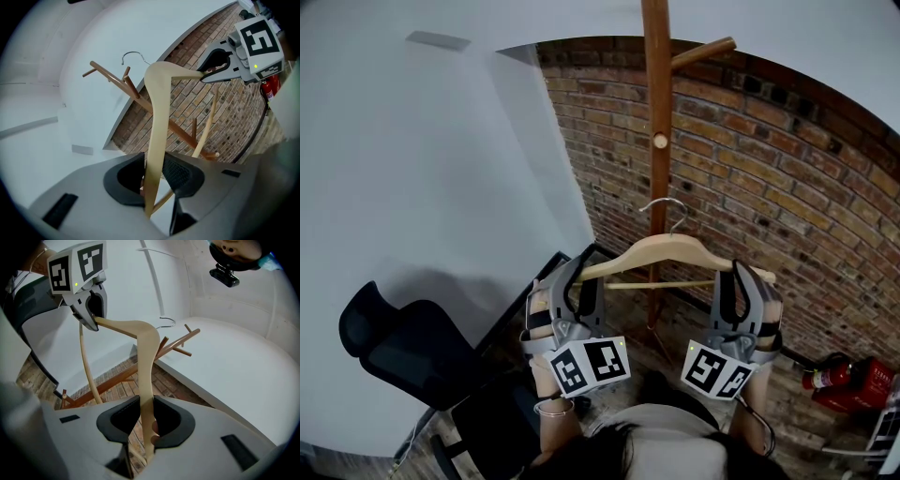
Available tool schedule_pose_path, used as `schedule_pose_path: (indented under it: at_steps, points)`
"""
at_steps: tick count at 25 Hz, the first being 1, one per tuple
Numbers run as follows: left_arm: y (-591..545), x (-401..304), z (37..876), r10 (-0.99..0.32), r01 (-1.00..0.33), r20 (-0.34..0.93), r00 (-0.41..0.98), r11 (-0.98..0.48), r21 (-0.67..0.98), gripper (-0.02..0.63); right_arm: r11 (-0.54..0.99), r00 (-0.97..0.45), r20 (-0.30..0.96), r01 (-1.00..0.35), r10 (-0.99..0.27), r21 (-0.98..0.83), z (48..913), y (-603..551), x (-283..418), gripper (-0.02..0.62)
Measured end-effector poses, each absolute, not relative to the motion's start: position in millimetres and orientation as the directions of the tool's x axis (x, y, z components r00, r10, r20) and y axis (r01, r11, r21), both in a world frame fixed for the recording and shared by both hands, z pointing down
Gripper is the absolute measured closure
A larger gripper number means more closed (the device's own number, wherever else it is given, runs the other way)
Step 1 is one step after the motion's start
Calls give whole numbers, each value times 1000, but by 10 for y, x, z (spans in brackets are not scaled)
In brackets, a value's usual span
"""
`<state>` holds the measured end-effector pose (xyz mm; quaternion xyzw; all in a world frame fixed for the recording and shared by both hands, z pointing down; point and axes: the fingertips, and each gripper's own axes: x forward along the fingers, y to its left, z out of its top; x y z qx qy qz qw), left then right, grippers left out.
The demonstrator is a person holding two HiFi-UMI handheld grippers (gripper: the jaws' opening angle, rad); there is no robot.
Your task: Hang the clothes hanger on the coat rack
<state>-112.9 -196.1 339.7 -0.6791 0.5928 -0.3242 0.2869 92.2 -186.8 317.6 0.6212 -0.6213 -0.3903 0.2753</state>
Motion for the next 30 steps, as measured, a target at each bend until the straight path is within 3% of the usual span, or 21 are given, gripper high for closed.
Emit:
schedule_pose_path:
  at_steps: [30]
  points:
    - [-2520,-1164,3195,-995,-620,92,34,-94,-779,491,-55,-135,-160,-572,-978,819,2975,-2549,891,491]
